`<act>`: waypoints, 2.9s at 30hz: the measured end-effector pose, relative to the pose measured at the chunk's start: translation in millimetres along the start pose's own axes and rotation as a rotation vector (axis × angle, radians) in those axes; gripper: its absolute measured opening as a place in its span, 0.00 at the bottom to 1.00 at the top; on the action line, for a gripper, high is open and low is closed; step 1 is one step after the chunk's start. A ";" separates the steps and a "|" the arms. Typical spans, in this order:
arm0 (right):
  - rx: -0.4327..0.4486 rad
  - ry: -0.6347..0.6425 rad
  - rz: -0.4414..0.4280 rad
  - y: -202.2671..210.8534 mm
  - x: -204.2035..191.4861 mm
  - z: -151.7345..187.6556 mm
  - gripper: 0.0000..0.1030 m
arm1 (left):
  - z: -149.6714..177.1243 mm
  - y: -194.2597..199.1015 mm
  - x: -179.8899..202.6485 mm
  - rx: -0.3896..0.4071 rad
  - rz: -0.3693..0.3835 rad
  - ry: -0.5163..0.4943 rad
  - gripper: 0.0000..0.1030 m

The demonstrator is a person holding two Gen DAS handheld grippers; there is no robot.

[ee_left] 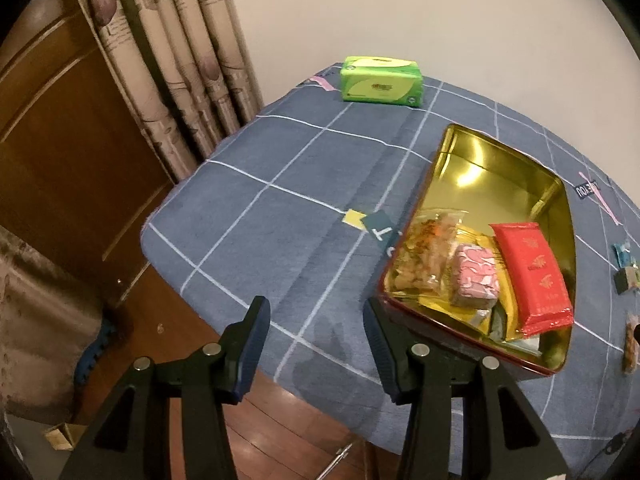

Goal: Organize snacks
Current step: 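Move the right tool to the clear orange cookie bag and grasp it, then grasp the grey glittery block with the left tool while the right tool holds the cookie bag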

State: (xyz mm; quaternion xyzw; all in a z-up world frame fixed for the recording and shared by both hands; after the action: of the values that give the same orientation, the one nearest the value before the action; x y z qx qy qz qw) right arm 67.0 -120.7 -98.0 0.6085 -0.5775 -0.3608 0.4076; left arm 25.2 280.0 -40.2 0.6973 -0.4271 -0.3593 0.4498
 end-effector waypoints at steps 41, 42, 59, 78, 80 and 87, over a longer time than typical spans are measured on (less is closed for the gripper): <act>0.039 -0.146 -0.033 -33.3 95.0 16.0 0.34 | 26.2 16.3 291.2 -0.028 0.200 -0.474 0.48; 0.042 -0.156 -0.026 -34.3 102.8 14.8 0.34 | 26.3 15.9 295.4 -0.036 0.207 -0.475 0.48; 0.094 -0.226 0.050 -47.8 169.5 0.3 0.35 | 24.0 11.5 390.5 -0.162 0.390 -0.483 0.64; 0.093 -0.224 0.042 -49.4 168.5 0.3 0.38 | 7.7 1.5 449.3 -0.120 0.438 -0.396 0.75; 0.093 -0.224 0.042 -49.4 168.4 0.3 0.39 | 6.7 -3.6 453.5 -0.125 0.421 -0.390 0.75; 0.093 -0.224 0.041 -49.8 168.0 -0.1 0.40 | 0.7 -25.1 455.2 -0.163 0.356 -0.342 0.75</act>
State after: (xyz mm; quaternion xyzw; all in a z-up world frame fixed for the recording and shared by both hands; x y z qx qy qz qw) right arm 99.6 -288.1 -138.0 0.5708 -0.6478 -0.3910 0.3188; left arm 203.1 -132.6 -117.1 0.5017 -0.5826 -0.4203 0.4819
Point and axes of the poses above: each gripper's, at about its wrist camera, not at the fingertips, and y roughly against the way its jaws point, x to its right, z to its underside, the point moved 4 cm from there along -y, roughly the way its jaws point, and after that the axes turned 11 degrees about -x, right-handed, at the moved point
